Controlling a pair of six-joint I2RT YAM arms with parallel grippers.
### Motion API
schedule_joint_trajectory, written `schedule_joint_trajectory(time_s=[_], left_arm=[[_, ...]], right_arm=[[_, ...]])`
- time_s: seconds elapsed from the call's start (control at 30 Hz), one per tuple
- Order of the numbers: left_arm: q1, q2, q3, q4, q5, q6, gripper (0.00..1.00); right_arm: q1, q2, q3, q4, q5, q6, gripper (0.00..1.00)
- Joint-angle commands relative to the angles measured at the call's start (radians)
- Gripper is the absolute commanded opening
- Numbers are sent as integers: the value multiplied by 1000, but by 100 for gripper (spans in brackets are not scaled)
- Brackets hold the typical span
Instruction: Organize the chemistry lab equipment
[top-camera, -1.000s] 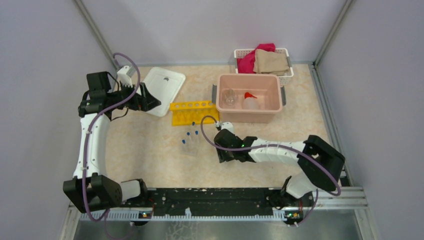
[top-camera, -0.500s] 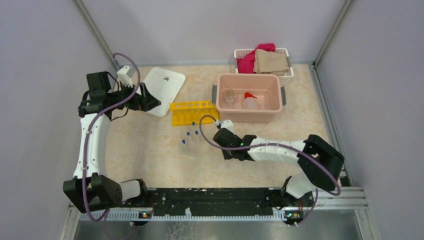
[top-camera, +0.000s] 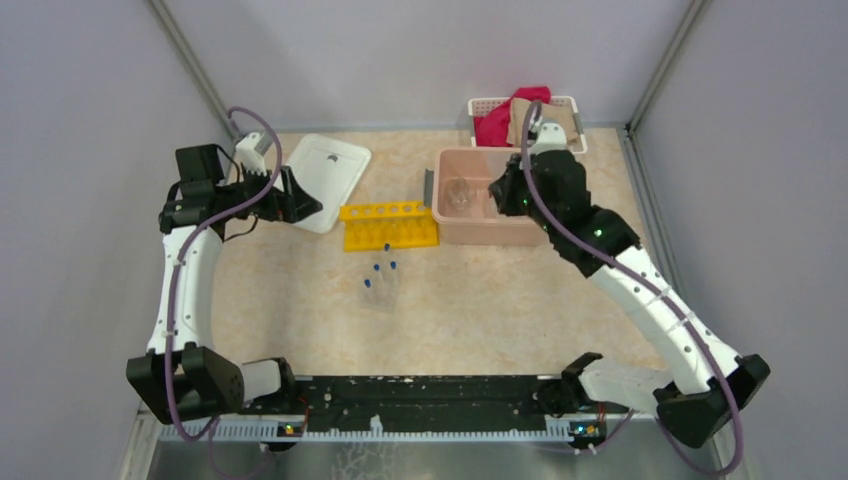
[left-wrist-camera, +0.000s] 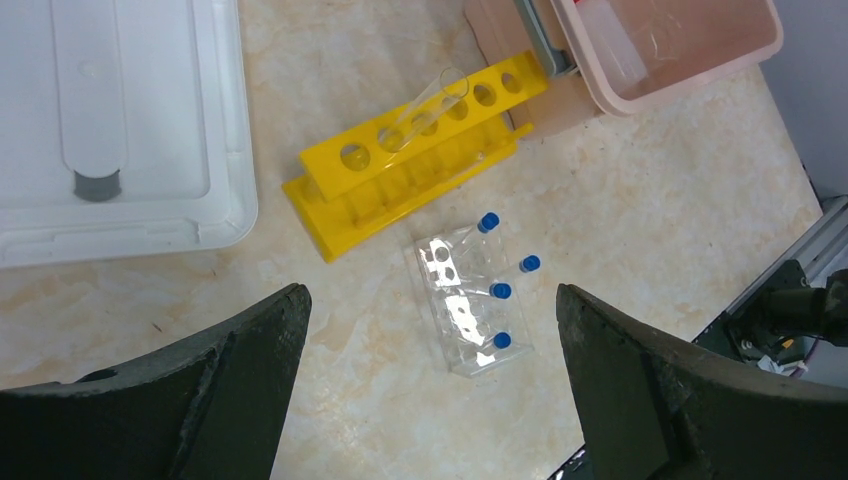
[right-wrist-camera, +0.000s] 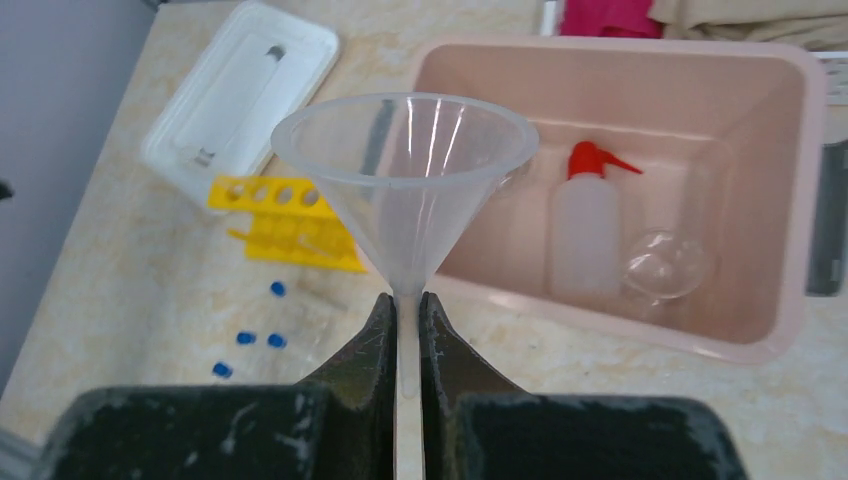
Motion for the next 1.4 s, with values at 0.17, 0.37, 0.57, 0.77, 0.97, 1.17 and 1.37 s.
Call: schedule_joint_trajectory(time_s=[0.17, 0.37, 0.57, 0.77, 0.97, 1.17, 1.37], left_arm=[[9, 147, -38, 53, -50, 89, 98], [11, 318, 27, 17, -118, 195, 95], [18, 443, 63, 18, -108, 280, 95], [19, 550, 83, 68, -115, 380, 90], [17, 622, 139, 88, -118, 499, 86], [39, 693, 209, 136, -311, 281, 82], [82, 658, 154, 249, -364, 128, 81]], right_arm=[[-255, 317, 69, 30, -34, 8, 0], [-309, 524, 163, 43, -52, 20, 2], [-327, 615, 226, 54, -21, 36, 36], [-326, 567, 236, 38, -44, 34, 56], [-314, 443, 197, 25, -72, 27, 54], [-270, 354, 150, 18, -64, 17, 52], [-214, 313, 88, 27, -53, 10, 51]])
